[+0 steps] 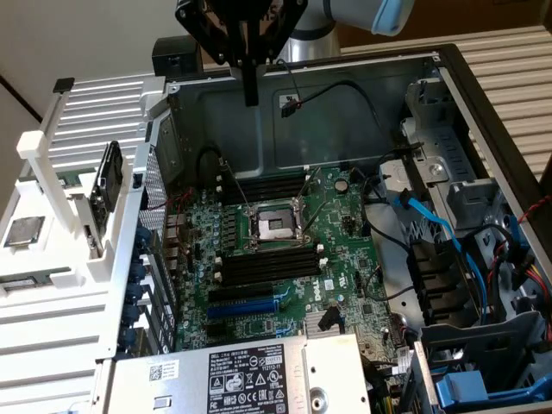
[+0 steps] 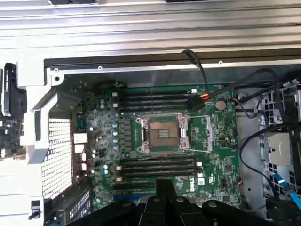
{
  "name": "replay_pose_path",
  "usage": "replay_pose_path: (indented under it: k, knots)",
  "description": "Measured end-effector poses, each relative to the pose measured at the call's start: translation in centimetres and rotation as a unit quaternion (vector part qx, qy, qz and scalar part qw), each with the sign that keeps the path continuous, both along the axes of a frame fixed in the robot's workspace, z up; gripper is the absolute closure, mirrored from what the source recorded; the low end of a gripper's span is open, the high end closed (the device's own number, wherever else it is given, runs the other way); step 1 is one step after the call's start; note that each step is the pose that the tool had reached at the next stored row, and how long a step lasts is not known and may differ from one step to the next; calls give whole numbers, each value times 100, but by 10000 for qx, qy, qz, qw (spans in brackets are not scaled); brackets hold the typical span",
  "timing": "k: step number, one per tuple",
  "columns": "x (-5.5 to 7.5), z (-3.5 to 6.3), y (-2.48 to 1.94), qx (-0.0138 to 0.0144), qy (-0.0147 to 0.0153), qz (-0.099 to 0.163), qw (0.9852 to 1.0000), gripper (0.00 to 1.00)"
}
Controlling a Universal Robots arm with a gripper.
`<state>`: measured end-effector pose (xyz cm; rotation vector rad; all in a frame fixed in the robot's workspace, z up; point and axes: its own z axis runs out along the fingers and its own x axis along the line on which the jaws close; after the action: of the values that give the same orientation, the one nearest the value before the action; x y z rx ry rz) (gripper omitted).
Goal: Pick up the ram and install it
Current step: 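Reach for the ram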
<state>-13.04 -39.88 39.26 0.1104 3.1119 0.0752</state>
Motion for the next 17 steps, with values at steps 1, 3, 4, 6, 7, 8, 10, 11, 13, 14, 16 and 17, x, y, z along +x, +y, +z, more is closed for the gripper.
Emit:
replay_pose_path:
  k: [1,3,4,6,7,8,10,11,13,14,16,17]
  knots:
    - [-22,0,0,0,-12,0,10000,89]
    - [-57,0,0,0,-26,-1,10000,89]
    - [-75,0,0,0,-34,-1,10000,89]
    - [-124,0,0,0,-47,-1,10000,89]
    - [-162,0,-1,0,-49,-2,10000,89]
    - [-208,-1,-3,0,-51,-2,10000,89]
    - [-301,0,-5,0,-52,-2,10000,89]
    - [-344,0,-6,0,-52,-2,10000,89]
    - [-440,-1,-8,0,-53,-2,10000,89]
    - [-485,-1,-9,0,-53,-2,10000,89]
    - [-578,-1,-11,0,-53,-2,10000,89]
    - [-620,-1,-12,0,-53,-2,10000,89]
